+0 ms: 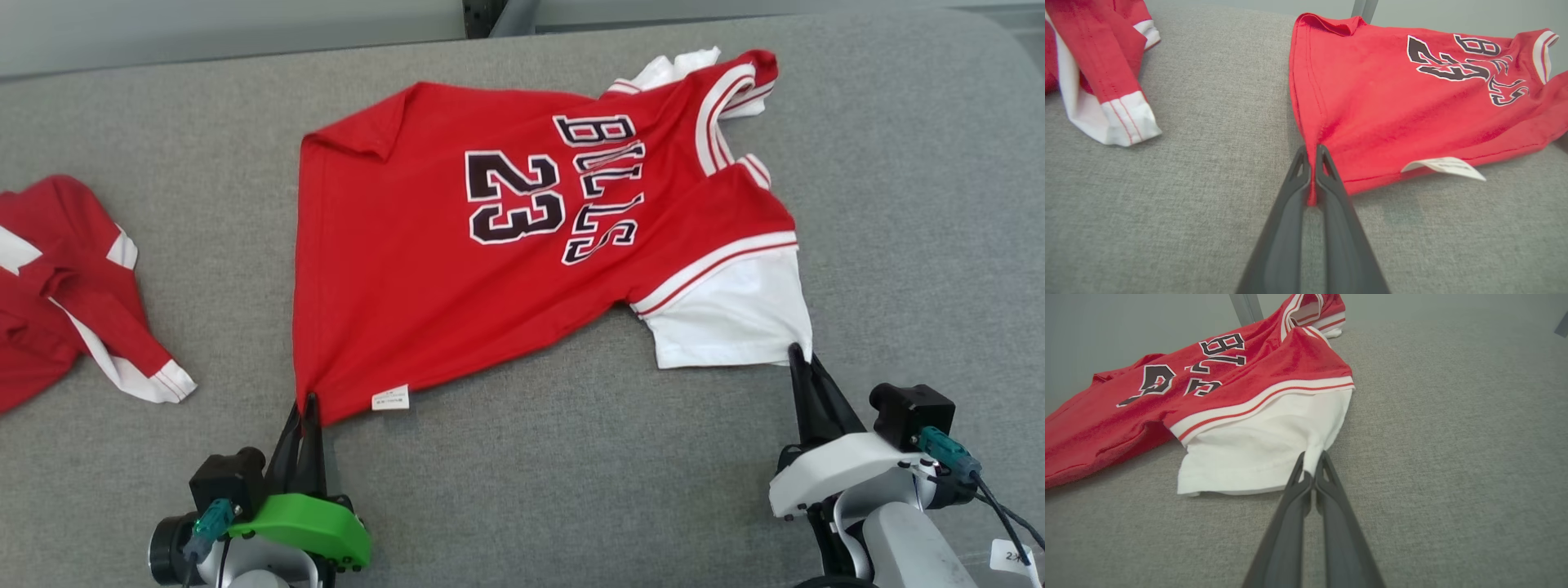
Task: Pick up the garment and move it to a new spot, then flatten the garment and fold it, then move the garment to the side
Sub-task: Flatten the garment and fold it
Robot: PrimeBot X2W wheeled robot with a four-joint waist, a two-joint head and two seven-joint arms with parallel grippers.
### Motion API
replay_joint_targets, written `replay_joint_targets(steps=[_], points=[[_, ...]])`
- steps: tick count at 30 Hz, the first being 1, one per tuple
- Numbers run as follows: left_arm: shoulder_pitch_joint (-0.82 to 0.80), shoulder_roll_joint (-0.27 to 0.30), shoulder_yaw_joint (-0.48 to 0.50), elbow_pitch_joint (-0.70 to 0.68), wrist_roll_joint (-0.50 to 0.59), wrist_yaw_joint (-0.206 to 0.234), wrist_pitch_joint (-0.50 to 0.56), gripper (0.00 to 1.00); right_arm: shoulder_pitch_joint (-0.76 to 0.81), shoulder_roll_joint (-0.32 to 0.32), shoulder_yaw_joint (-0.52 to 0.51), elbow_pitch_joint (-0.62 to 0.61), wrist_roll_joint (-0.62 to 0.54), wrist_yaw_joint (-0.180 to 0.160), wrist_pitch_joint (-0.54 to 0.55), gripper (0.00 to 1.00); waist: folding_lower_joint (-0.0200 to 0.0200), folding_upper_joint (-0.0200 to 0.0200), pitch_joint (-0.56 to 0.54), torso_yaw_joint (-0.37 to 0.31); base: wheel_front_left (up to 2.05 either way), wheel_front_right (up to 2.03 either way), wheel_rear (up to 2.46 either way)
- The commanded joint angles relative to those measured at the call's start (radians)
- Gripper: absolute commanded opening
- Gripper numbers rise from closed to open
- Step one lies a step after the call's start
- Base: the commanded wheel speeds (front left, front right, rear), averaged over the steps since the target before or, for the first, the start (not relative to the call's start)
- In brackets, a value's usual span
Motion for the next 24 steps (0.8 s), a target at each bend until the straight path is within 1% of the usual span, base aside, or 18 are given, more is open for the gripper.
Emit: replay_joint_targets(steps=[1,5,9,14,18,22,24], points=[[0.023,0.004,0.01,-0.007,0.012,-0.006,0.001,0.0,0.022,-0.003,0.008,-0.012,0.008,-0.002,-0.002,0.0,0.0,-0.0001,-0.097,-0.018,0.0,0.0,0.0],[0.036,0.004,0.04,-0.062,0.047,-0.016,0.001,0.0,0.023,-0.009,0.032,-0.078,0.022,-0.002,-0.002,0.0,0.0,-0.0001,-0.169,-0.025,0.0,0.0,0.0],[-0.027,0.005,0.087,-0.127,0.094,-0.043,0.001,0.0,-0.046,-0.04,0.035,-0.174,0.048,-0.002,-0.002,0.0,0.0,-0.0001,-0.201,-0.03,0.0,0.0,0.0],[-0.177,0.058,0.136,-0.191,0.151,-0.086,0.001,0.0,-0.184,-0.119,0.036,-0.276,0.066,-0.002,-0.002,0.0,0.0,-0.0001,-0.219,-0.027,0.0,0.0,0.0],[-0.325,0.112,0.139,-0.211,0.184,-0.105,0.001,0.0,-0.302,-0.181,0.034,-0.319,0.083,-0.002,-0.002,0.0,0.0,-0.0001,-0.214,-0.018,0.0,0.0,0.0],[-0.464,0.158,0.099,-0.153,0.214,-0.118,0.001,0.0,-0.412,-0.247,0.058,-0.309,0.074,-0.002,-0.002,0.0,0.0,-0.0001,-0.185,-0.01,0.0,0.0,0.0],[-0.542,0.172,0.074,-0.115,0.22,-0.122,0.001,0.0,-0.466,-0.275,0.074,-0.287,0.066,-0.002,-0.002,0.0,0.0,-0.0001,-0.151,-0.008,0.0,0.0,0.0]])
